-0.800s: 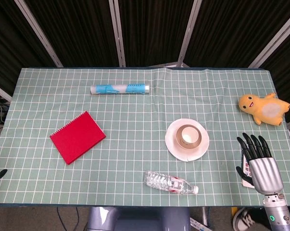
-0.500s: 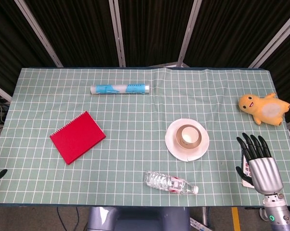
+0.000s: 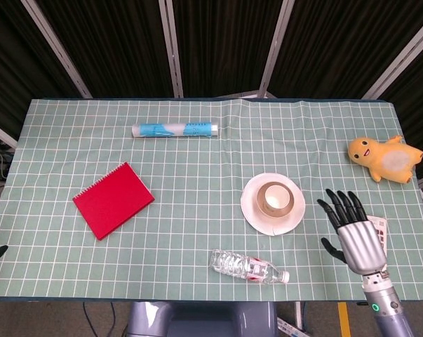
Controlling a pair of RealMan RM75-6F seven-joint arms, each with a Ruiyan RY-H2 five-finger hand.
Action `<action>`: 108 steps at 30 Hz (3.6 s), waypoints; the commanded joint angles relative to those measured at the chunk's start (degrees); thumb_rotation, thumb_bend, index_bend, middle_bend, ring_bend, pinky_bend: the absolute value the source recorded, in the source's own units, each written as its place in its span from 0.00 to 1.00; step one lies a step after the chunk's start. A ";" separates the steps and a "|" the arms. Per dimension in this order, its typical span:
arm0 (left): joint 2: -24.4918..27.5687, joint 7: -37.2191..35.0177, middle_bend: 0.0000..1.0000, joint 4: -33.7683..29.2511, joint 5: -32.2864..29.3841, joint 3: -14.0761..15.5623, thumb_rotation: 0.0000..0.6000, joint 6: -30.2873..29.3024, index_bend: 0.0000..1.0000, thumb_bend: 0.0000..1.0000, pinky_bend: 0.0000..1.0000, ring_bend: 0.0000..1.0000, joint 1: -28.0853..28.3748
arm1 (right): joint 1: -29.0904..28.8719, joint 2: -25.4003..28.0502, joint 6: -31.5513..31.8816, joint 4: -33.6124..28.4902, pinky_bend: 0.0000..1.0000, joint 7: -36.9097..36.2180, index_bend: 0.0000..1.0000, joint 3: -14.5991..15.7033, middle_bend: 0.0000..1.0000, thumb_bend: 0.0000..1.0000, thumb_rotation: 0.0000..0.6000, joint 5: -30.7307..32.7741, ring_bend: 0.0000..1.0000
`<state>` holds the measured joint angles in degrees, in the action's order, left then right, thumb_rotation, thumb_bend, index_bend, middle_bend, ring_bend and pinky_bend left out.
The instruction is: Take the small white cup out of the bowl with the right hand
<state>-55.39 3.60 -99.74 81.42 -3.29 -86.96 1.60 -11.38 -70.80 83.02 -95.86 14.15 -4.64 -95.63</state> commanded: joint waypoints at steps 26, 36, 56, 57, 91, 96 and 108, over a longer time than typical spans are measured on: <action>0.24 -0.78 0.00 0.10 -0.35 -0.23 1.00 0.15 0.00 0.00 0.00 0.00 -0.04 | -11.97 -15.63 -14.82 9.82 0.00 8.92 0.48 -6.60 0.15 0.22 1.00 17.58 0.00; 0.26 -0.89 0.00 0.11 -0.29 -0.17 1.00 0.18 0.00 0.00 0.00 0.00 -0.08 | -13.67 -17.53 -15.74 10.98 0.00 9.79 0.50 -6.67 0.16 0.23 1.00 19.07 0.00; 0.24 -0.81 0.00 0.13 -0.26 -0.09 1.00 0.55 0.00 0.00 0.00 0.00 0.08 | -15.61 -20.68 -16.15 15.88 0.00 9.02 0.61 -6.07 0.24 0.47 1.00 21.69 0.00; 0.23 -0.80 0.00 0.15 -0.27 -0.09 1.00 0.57 0.00 0.00 0.00 0.00 0.09 | -15.61 -20.69 -16.00 15.83 0.00 8.99 0.62 -5.98 0.24 0.48 1.00 21.59 0.00; 0.03 0.73 0.00 -1.01 0.24 -0.13 1.00 -0.10 0.00 0.00 0.00 0.00 0.11 | -10.68 -10.34 -17.32 24.00 0.00 -4.99 0.66 -9.40 0.26 0.46 1.00 31.49 0.00; 0.11 0.44 0.00 -0.90 0.07 -0.21 1.00 -0.05 0.00 0.00 0.00 0.00 0.11 | -10.93 -11.37 -18.57 26.28 0.00 -5.45 0.66 -9.24 0.26 0.46 1.00 32.28 0.00; 0.16 0.10 0.00 -0.71 0.32 -0.15 1.00 -0.08 0.00 0.00 0.00 0.00 0.12 | -11.40 -13.12 -21.18 27.87 0.00 -3.15 0.66 -8.46 0.26 0.41 1.00 34.69 0.00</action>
<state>-55.23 3.70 -100.44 81.73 -3.44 -87.03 1.72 -22.77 -83.83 61.94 -68.03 10.86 -13.23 -60.97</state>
